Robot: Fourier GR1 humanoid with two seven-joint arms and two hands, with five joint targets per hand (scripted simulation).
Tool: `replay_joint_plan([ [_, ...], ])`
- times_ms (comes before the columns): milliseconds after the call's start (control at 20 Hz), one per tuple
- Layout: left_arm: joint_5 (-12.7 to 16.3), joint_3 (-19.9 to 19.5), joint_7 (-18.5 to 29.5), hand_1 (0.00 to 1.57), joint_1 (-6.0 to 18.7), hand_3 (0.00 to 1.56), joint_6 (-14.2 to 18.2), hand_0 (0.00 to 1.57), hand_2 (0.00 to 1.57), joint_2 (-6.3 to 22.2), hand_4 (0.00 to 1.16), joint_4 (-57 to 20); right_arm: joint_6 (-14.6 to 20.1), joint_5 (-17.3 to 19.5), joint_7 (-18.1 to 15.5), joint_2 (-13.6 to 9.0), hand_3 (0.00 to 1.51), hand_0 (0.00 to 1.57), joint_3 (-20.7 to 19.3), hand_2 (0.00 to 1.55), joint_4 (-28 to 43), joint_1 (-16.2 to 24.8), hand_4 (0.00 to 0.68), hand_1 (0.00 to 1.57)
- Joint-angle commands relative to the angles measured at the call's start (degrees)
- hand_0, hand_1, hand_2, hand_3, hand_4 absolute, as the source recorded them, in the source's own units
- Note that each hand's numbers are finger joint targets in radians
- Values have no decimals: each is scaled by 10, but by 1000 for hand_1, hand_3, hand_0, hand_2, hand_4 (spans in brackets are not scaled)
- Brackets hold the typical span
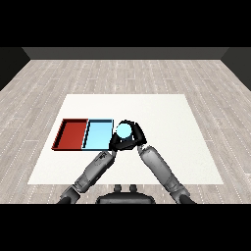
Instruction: Pick the blue can and put it in the blue box
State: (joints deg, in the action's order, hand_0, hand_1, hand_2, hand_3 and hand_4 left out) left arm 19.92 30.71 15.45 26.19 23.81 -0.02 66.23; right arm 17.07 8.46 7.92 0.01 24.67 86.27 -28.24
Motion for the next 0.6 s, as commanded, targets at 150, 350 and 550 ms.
replay_joint_plan([
  [150,-1,5,30,1571,13,1495,37,1571,1571,0,1144,-26,29,-6,26,0,1383,1499,20,1460,12,-6,559,1499],
  [350,-24,-3,1,1571,-27,1485,53,1571,1567,0,1144,32,-8,-43,2,0,1370,1491,-4,1447,3,-2,554,1491],
  [550,-32,-31,-22,1571,-5,1482,39,1571,1566,20,1135,35,-14,-77,-26,0,864,1119,-20,1092,-12,-8,0,1119],
])
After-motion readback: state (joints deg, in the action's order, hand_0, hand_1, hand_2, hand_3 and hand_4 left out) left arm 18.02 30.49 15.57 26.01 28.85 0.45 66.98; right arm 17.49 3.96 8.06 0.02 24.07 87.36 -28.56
